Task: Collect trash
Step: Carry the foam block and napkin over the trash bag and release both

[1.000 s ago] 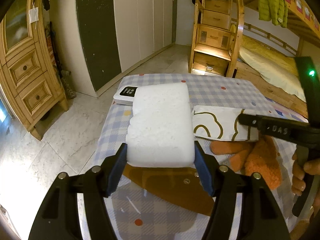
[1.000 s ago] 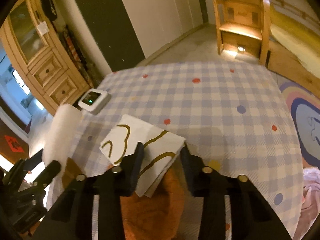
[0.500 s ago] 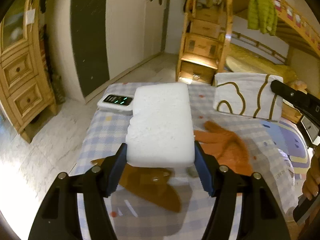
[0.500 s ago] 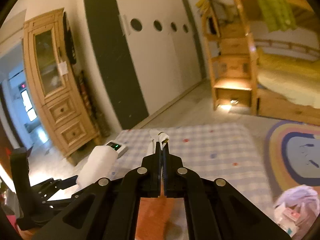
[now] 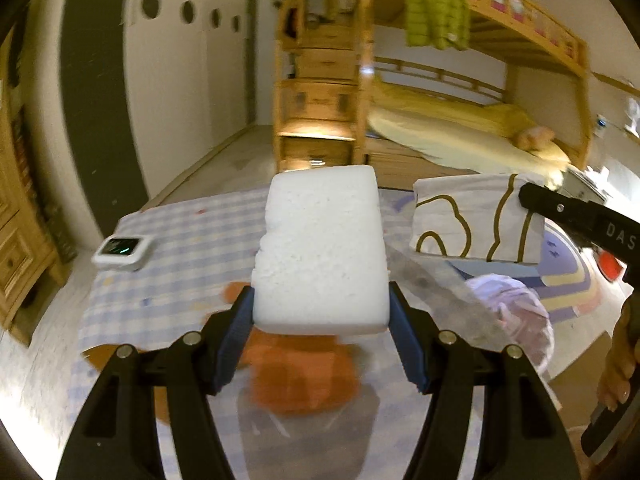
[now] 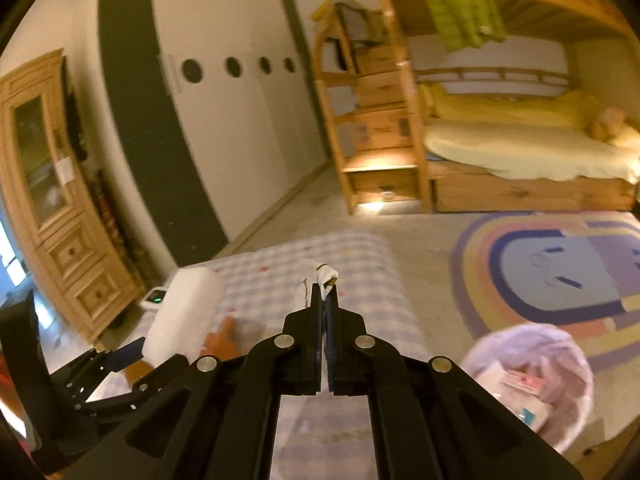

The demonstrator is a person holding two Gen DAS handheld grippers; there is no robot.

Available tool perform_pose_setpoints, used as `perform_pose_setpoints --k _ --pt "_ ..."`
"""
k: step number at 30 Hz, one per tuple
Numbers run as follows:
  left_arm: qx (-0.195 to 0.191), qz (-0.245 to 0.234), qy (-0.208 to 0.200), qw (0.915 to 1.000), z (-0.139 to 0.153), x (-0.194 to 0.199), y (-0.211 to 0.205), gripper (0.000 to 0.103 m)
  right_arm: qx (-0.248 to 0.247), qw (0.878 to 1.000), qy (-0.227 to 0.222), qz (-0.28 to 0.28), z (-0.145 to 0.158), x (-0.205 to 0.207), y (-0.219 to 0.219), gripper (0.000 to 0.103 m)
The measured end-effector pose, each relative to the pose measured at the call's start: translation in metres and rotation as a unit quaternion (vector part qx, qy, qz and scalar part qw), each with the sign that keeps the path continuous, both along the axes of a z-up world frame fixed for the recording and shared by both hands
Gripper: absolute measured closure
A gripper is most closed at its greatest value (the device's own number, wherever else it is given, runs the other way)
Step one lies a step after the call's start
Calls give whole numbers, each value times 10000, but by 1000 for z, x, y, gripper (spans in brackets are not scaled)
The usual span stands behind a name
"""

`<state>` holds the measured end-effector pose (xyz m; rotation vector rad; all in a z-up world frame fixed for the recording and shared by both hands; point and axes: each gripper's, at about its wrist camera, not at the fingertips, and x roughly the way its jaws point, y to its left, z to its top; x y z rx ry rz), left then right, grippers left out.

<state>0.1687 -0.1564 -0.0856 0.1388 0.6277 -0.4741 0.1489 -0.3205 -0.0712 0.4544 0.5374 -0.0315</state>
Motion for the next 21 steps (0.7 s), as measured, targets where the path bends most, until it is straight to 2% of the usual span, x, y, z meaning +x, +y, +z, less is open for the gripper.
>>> perform_pose_setpoints --k 5,10,17,21 --pt "62 -434 -40 9990 -3 -11 -45 39 -117 9985 192 -501 -4 -27 -37 102" --pt "139 -935 -36 9955 -10 -26 -91 39 -408 9932 489 -970 -22 -64 -70 102" --pt "268 -1807 104 9831 -27 -52 -172 39 -475 9836 925 -1476 -54 -93 -113 102" --pt "321 -2111 306 9765 -38 -53 -206 38 -404 9786 1056 -1717 -69 -103 -140 101"
